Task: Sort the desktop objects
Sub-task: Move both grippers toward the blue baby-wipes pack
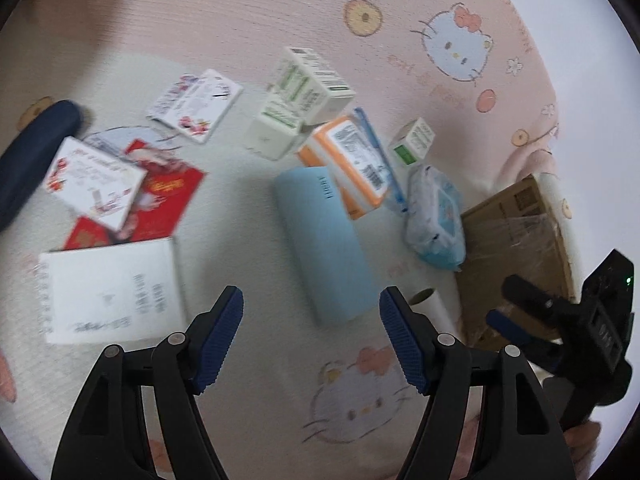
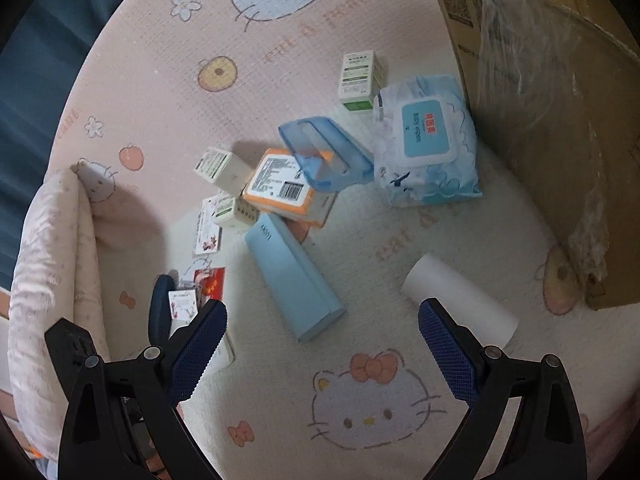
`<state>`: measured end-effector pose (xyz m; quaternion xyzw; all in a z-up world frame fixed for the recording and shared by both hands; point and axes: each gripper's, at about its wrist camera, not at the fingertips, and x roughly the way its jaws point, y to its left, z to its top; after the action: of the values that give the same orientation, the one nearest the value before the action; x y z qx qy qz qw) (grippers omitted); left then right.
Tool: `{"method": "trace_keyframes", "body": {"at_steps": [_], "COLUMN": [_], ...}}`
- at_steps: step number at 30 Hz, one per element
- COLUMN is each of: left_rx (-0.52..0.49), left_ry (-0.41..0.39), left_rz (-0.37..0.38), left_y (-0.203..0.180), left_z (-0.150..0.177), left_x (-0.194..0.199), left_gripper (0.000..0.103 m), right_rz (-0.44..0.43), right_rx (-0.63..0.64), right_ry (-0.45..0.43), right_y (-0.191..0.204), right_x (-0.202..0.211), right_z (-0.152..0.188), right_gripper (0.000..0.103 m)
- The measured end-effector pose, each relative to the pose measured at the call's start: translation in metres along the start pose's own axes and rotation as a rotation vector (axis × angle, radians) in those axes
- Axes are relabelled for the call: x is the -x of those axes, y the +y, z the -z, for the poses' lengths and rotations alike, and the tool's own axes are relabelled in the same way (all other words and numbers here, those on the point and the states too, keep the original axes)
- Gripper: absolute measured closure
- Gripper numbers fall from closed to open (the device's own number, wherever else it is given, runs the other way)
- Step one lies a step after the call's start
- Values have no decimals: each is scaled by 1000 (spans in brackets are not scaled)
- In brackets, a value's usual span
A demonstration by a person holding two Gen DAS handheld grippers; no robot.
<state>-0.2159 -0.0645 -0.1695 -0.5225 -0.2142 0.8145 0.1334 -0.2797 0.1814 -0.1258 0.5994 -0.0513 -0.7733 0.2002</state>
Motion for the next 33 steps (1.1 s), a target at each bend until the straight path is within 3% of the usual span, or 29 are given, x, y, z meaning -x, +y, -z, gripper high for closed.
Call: {"method": "trace_keyframes", "body": {"at_steps": [4, 8, 11, 16, 19, 21, 23, 28, 33], "left_rx": [-34, -38, -32, -78, -119, -123, -114, -56, -39], "left_ry": [-3, 16, 27, 103, 131, 145, 161, 186, 197], "left_rz": [47, 148, 197, 229, 231, 228, 244, 253, 255], "left_y": [-21, -40, -54, -81, -95, -100, -103, -104, -111], "left_z": [-14, -30, -38, -42, -41, -42, -45, -52, -53], "left_x": [-21, -50, -70, -106, -125, -137, -148, -170, -185], "left_gripper": [29, 29, 40, 52, 52, 53, 53, 52, 53], "right_rz": [57, 126, 188, 175, 183, 192, 199, 212, 225], "right_rx": [-30, -54, -90, -186, -211, -217, -215, -210, -205], "right_ry": [-46, -168, -232, -306, -332, -396, -428, -398, -371], "right_y": [-11, -22, -34, -60, -70, -74, -75, -76, -75], "right_x": [-3, -4, -13, -26, -32, -30, -29, -40, -53], "right_z": [-12, -20, -25, -31, -34, -32, -31, -36, -41], "right_gripper": [7, 7, 7, 8, 22, 36, 44, 47, 62]}}
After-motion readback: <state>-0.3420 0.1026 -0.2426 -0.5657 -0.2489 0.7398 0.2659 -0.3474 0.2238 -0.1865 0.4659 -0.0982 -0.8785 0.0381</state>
